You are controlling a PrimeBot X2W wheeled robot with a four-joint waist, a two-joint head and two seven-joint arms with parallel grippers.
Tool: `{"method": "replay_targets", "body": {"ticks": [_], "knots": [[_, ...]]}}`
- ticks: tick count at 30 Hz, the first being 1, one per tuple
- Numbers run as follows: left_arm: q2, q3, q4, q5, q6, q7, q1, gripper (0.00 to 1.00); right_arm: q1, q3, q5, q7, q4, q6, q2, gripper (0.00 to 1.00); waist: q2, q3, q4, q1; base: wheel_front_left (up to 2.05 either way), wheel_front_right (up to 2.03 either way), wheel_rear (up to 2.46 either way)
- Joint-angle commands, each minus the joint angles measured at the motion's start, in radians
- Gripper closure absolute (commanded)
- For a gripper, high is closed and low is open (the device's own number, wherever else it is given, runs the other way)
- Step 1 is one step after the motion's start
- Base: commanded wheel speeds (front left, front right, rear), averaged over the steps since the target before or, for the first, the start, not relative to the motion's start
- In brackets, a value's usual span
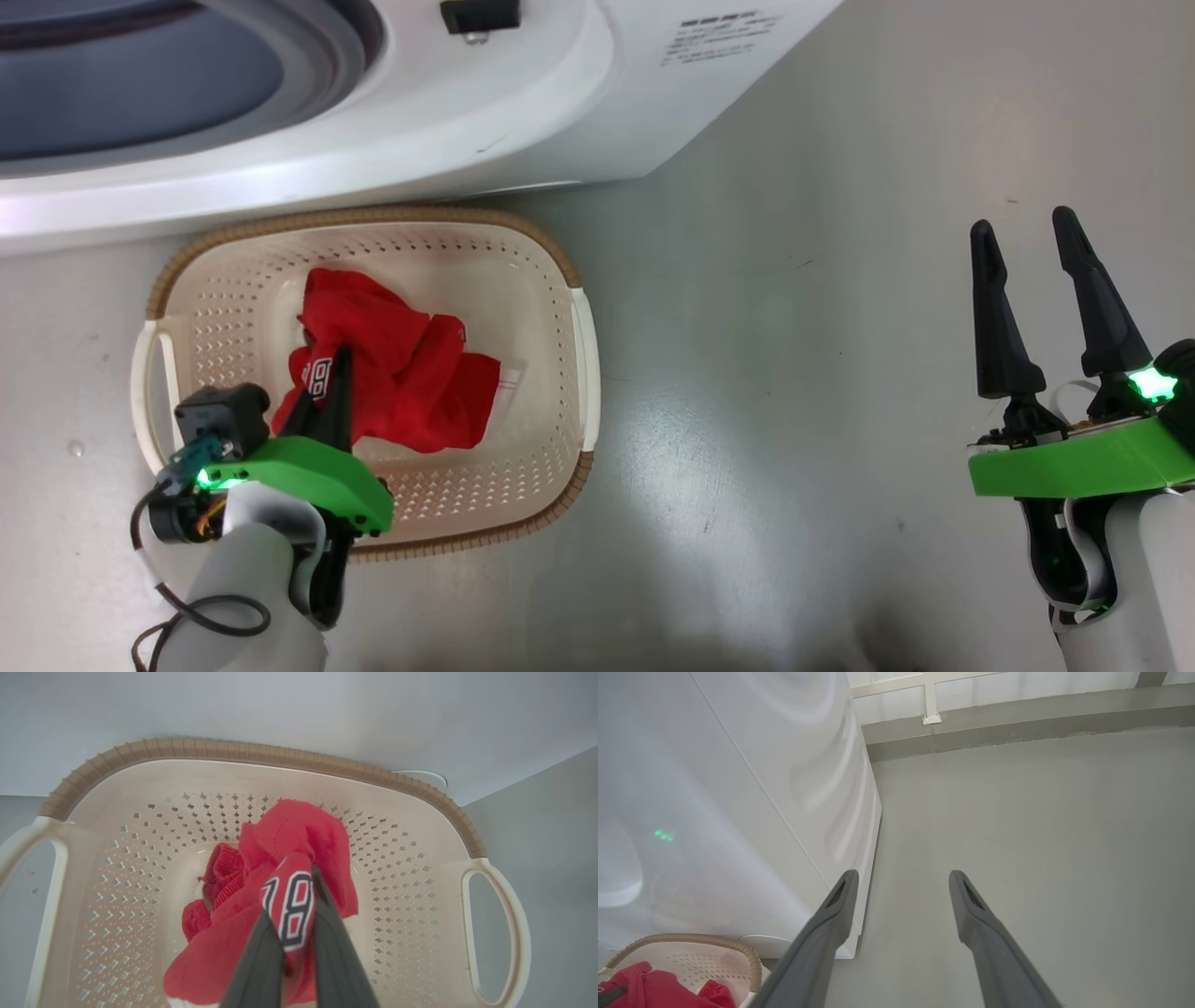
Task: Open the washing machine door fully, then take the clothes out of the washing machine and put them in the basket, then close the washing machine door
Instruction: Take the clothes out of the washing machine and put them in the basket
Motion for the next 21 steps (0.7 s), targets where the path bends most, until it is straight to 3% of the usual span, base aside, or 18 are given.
{"method": "replay_targets", "body": {"ticks": [1, 2, 4, 8, 21], "knots": [[0.02, 0.019, 0.002, -0.007, -0.005, -0.005, 0.011, 1.0, 0.002, 0.019, -0.003, -0.006, -0.026, 0.005, -0.01, 0.0, 0.0, 0.005, 0.0, 0.0, 0.0, 0.0, 0.0], [0.02, 0.018, 0.003, -0.007, -0.005, -0.005, 0.008, 0.87, 0.002, 0.019, -0.003, -0.006, -0.025, 0.005, -0.01, 0.0, 0.0, 0.005, 0.0, 0.0, 0.0, 0.0, 0.0], [0.02, 0.022, 0.003, -0.005, -0.005, -0.005, 0.005, 0.35, 0.001, 0.018, -0.003, -0.006, -0.024, 0.005, -0.01, 0.0, 0.0, 0.003, 0.0, 0.0, 0.0, 0.0, 0.0], [0.02, 0.026, 0.001, -0.007, -0.005, -0.005, 0.006, 0.0, 0.001, 0.019, -0.003, -0.006, -0.02, 0.005, -0.01, 0.0, 0.0, -0.008, -0.001, 0.0, 0.0, 0.0, 0.0], [0.02, 0.055, -0.05, -0.025, -0.005, -0.005, 0.078, 0.0, 0.027, 0.028, -0.003, -0.006, 0.003, 0.005, -0.016, 0.0, 0.0, -0.114, 0.012, 0.0, 0.0, 0.0, 0.0]]}}
